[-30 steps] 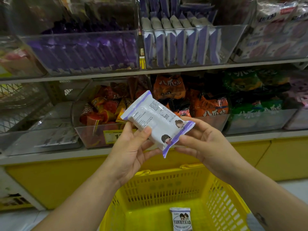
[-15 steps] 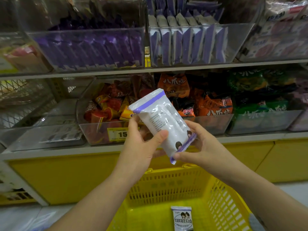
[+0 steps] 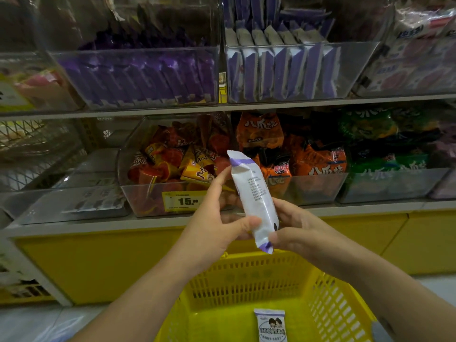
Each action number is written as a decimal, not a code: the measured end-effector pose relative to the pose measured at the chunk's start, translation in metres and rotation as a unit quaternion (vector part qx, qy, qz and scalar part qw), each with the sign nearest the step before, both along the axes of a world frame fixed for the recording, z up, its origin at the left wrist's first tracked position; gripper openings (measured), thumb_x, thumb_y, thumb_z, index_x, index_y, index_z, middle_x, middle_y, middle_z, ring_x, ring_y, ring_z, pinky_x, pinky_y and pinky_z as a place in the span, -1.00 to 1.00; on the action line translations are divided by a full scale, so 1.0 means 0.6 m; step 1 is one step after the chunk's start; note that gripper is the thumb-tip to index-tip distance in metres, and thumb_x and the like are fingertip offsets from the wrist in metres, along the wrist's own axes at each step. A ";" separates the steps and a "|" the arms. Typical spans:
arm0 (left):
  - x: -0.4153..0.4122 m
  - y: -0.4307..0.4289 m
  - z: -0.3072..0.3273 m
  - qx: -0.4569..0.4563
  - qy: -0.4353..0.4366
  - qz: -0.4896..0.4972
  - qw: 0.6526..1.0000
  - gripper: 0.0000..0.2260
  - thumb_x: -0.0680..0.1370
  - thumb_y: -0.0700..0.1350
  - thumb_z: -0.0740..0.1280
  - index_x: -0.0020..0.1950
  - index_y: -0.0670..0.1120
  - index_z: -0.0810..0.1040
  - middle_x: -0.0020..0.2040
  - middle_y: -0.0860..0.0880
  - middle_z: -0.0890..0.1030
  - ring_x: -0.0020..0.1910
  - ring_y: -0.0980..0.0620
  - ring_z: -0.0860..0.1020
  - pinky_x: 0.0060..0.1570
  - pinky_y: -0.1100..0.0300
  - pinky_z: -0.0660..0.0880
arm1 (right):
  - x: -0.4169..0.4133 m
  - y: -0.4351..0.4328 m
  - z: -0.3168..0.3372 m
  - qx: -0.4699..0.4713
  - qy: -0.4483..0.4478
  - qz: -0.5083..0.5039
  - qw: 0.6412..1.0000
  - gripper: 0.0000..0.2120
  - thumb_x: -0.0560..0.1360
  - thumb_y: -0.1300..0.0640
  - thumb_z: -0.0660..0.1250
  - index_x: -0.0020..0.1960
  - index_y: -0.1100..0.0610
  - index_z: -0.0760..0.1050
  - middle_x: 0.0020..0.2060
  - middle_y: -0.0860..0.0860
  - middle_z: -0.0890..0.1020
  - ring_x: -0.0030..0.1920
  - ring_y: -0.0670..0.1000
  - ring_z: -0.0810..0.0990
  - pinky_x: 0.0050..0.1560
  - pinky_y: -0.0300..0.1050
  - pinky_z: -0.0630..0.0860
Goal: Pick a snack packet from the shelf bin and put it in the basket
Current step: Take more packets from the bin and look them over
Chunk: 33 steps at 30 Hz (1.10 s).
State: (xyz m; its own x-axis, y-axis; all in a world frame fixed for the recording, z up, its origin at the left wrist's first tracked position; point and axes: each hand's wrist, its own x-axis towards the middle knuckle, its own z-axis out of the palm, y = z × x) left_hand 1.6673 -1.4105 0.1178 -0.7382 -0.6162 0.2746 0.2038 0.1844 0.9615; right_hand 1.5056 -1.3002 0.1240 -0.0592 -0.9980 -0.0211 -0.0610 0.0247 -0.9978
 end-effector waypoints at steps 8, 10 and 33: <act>-0.011 0.007 -0.019 -0.067 -0.046 -0.013 0.997 -0.27 0.29 0.08 0.53 0.27 0.55 0.23 -0.05 0.23 0.59 -0.10 0.06 0.68 -0.08 0.02 0.63 | 0.022 0.006 0.000 -0.085 0.113 0.036 0.989 -0.05 0.43 0.28 0.47 0.52 -0.27 -0.03 0.28 -0.35 0.49 0.22 -0.20 0.55 -0.08 -0.20 0.59; -0.013 0.009 -0.018 -0.047 -0.046 -0.006 0.998 -0.37 0.31 0.14 0.50 0.24 0.54 0.30 -0.14 0.17 0.60 -0.16 -0.02 0.68 -0.08 0.00 0.61 | 0.024 0.004 -0.002 -0.073 0.113 0.009 0.991 -0.24 0.44 0.24 0.42 0.52 -0.08 0.17 0.23 -0.14 0.58 0.16 -0.14 0.58 -0.06 -0.19 0.55; -0.128 0.074 0.239 0.122 0.028 -0.057 0.991 -0.12 0.49 -0.18 0.45 0.54 0.28 -0.07 0.13 0.11 0.63 0.02 0.00 0.68 -0.01 -0.03 0.63 | -0.054 0.094 0.240 -0.200 0.186 -0.208 0.939 -0.44 0.21 -0.16 0.49 0.20 -0.32 0.48 0.05 -0.22 0.66 0.06 -0.22 0.63 -0.03 -0.25 0.59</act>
